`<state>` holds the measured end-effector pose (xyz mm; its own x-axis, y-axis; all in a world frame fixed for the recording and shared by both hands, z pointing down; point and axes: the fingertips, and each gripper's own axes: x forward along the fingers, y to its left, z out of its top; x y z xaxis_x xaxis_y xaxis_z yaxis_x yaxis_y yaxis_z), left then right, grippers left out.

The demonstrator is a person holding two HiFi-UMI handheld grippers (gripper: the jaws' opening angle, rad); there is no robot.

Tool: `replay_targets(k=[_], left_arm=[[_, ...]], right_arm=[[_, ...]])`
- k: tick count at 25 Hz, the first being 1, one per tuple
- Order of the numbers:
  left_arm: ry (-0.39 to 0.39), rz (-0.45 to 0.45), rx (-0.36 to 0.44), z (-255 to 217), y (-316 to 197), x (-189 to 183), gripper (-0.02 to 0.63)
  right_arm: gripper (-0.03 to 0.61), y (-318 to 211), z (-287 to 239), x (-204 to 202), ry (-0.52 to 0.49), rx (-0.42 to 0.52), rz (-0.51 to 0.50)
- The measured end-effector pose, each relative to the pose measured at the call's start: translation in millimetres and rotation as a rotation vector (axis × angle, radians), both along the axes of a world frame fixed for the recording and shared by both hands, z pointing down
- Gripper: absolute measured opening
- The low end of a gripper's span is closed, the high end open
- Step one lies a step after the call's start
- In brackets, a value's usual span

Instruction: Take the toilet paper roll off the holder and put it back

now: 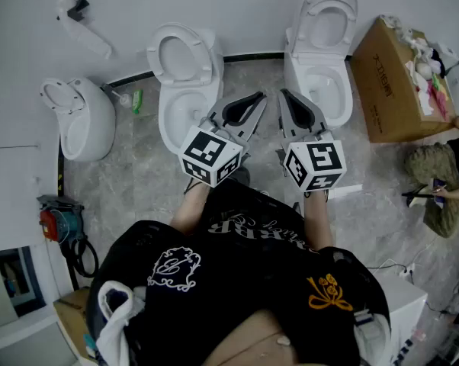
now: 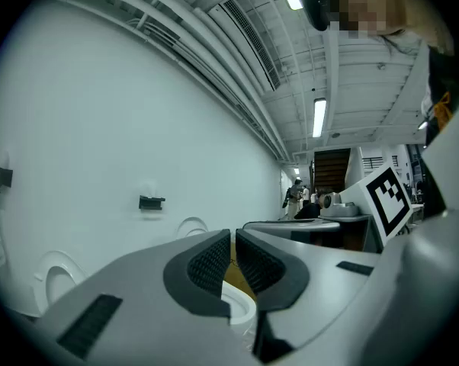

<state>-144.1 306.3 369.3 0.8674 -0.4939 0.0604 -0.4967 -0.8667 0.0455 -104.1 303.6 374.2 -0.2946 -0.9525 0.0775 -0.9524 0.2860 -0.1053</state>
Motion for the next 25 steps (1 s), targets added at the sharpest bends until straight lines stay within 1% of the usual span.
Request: replay_targets(k=[8, 13, 15, 18, 25], left_arm=[[-0.020, -0.016, -0.016, 6.7, 1.3, -12.0, 0.025], [-0.024, -0.053, -0.002, 7.9, 0.8, -21.1, 0.026], [-0.026, -0.062, 0.000, 8.3, 0.7, -23.7, 0.026], [-0.024, -0.066, 0.001, 8.4, 2.0, -24.4, 0.026], [-0.024, -0.072, 0.004, 7.8, 6.9, -18.8, 0.026]], right_arm=[[0.012, 0.2, 4.6, -11.0, -0.005, -0.004, -0.014], [0.012, 0.4, 5.9, -17.0, -0.055, -0.002, -0.018], [0.012, 1.1, 6.9, -18.4, -0.052, -0.004, -0.016], [0.012, 2.2, 9.0, -17.0, -0.039, -0.009, -0.010], [0.012, 7.4, 11.9, -9.2, -0.044, -0.021, -0.012]])
